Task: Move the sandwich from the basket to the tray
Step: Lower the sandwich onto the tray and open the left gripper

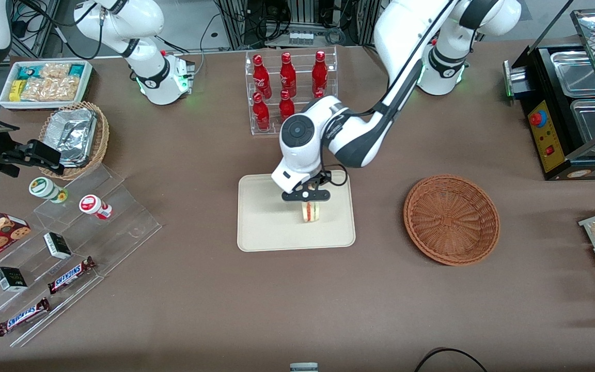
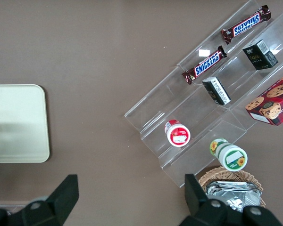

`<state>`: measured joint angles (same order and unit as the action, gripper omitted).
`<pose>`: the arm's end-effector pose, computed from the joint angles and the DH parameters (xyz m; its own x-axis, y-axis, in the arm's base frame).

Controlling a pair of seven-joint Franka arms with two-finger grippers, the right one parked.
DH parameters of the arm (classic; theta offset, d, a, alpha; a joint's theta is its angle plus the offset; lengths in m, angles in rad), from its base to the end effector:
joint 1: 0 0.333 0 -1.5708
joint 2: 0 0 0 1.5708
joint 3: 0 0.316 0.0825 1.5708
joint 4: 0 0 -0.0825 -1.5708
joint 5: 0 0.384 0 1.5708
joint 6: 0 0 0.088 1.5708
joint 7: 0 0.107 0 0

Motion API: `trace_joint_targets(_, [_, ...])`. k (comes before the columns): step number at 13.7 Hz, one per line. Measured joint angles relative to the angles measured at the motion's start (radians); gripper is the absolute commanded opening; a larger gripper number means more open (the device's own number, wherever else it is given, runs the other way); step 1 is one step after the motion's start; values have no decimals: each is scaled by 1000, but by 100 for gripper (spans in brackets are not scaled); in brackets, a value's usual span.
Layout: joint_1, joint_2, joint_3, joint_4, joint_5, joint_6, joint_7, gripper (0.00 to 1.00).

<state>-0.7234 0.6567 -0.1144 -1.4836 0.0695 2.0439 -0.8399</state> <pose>0.4833 -0.5115 0.2826 0.9975 -0.0099 -0.0694 -0.0141 -0.9980 -0.0608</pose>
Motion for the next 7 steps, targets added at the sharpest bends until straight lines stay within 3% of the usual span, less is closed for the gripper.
trace_joint_targets(7, [-30, 105, 0, 109, 0, 12, 0, 0])
